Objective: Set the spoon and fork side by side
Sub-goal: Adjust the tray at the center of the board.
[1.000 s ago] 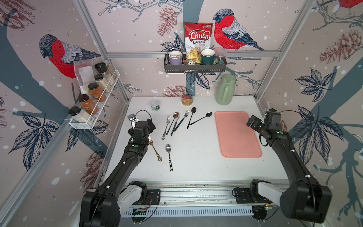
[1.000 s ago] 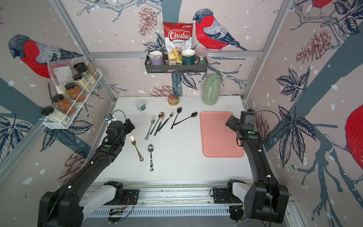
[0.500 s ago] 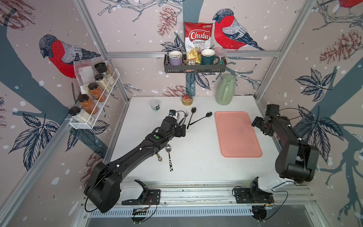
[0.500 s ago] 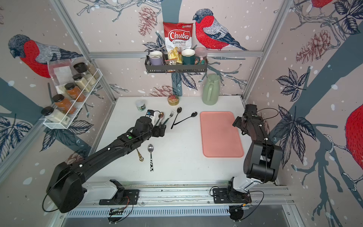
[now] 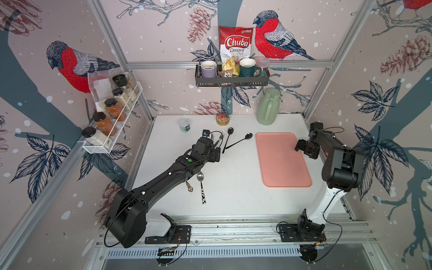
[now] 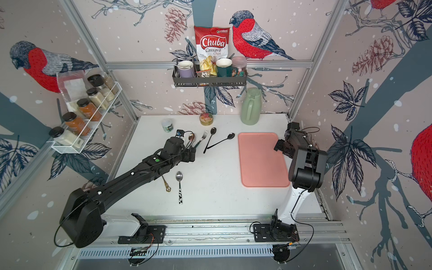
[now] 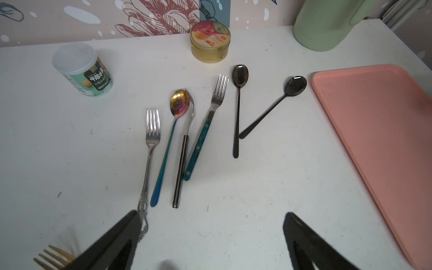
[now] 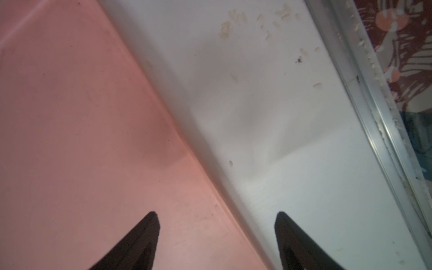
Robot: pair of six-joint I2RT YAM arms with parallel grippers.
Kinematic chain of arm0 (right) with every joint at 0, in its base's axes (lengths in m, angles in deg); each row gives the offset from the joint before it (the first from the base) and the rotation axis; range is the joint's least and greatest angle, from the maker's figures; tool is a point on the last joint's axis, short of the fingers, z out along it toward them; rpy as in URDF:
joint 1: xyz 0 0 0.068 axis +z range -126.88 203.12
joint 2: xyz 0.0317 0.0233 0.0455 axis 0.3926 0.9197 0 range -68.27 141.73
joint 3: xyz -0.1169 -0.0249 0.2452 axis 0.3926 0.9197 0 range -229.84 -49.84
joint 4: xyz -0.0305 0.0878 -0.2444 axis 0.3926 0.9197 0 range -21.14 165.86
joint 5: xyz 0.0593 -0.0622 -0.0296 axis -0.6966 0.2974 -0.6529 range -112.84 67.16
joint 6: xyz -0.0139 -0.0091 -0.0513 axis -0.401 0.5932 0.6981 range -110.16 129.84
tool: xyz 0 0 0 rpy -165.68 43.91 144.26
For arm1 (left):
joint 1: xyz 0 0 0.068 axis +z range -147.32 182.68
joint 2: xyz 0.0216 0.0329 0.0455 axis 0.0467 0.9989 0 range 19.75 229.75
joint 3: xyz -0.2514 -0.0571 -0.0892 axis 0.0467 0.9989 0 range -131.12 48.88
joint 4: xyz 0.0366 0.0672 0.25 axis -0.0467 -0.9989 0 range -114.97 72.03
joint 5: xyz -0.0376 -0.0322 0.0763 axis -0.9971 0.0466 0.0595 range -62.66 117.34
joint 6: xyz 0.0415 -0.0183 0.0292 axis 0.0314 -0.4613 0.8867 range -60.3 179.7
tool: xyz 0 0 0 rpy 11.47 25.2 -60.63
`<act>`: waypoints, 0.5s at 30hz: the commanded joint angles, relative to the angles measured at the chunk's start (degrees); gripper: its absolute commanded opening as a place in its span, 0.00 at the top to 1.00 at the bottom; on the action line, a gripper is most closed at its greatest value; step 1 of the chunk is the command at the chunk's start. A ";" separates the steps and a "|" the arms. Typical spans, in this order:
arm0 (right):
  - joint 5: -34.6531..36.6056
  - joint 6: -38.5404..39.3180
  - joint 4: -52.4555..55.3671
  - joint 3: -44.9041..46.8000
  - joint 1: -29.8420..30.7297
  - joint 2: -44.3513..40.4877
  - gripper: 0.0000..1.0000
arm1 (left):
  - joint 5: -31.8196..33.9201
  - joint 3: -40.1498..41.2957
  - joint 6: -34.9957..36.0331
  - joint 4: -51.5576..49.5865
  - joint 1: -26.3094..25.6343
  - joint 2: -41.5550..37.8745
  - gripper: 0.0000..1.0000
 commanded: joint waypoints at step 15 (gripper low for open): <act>-4.32 -4.83 1.91 2.40 2.08 1.15 0.63 | 1.86 4.89 -0.44 1.30 0.02 -7.54 0.04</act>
